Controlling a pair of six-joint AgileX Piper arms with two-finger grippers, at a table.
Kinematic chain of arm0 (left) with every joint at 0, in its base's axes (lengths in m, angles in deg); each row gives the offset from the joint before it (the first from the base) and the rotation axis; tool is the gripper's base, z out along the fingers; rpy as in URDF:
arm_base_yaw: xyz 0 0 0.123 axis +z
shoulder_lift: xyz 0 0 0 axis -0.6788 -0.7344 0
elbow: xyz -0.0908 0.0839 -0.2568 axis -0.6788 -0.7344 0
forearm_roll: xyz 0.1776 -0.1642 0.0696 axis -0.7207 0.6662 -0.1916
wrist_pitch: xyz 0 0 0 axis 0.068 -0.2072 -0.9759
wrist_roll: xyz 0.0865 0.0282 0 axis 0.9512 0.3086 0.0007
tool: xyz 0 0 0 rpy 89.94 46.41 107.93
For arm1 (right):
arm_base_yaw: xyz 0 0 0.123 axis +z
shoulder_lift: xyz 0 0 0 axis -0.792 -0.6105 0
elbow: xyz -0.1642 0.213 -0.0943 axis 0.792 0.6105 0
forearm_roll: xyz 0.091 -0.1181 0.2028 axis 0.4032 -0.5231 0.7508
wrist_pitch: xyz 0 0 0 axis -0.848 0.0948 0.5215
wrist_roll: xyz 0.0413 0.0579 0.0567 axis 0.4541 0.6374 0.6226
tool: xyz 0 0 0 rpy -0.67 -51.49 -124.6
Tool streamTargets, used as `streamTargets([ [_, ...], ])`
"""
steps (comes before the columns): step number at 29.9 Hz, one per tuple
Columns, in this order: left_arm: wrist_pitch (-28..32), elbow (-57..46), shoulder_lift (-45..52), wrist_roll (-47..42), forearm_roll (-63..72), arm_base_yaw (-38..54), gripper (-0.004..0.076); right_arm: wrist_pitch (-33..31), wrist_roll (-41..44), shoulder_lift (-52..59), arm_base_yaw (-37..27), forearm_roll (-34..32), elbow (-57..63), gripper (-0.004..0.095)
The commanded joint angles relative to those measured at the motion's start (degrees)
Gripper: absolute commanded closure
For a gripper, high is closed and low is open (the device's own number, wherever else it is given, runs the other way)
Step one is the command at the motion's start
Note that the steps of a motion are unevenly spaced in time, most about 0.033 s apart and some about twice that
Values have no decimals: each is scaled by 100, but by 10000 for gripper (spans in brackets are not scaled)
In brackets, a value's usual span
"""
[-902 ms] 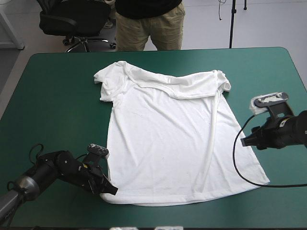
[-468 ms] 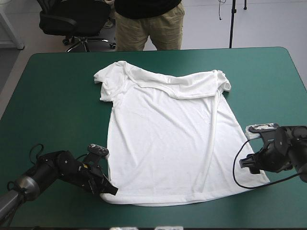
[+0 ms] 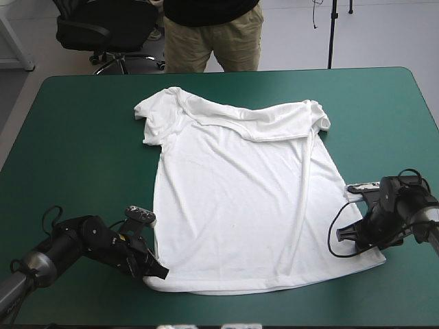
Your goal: Fold the cloth
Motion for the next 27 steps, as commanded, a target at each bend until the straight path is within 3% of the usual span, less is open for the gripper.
streamTargets([
  [1, -59, -3, -18, -8, 56, -46, 741, -101, -56, 111, -38, -64, -118, 560],
  [8, -12, -3, -18, -60, -110, -35, 741, -265, -181, 111, -38, -64, -118, 924],
  [15, 103, 24, 27, -117, -291, -35, 741, -84, -623, 127, -38, 429, -118, 925],
  [19, -12, 371, 372, -704, -930, -35, 741, 54, -914, 560, -38, 800, -164, 925],
  [27, -696, 2167, 1092, -1719, -2876, -35, 741, 78, -1520, 1888, -38, 1756, -992, 925],
])
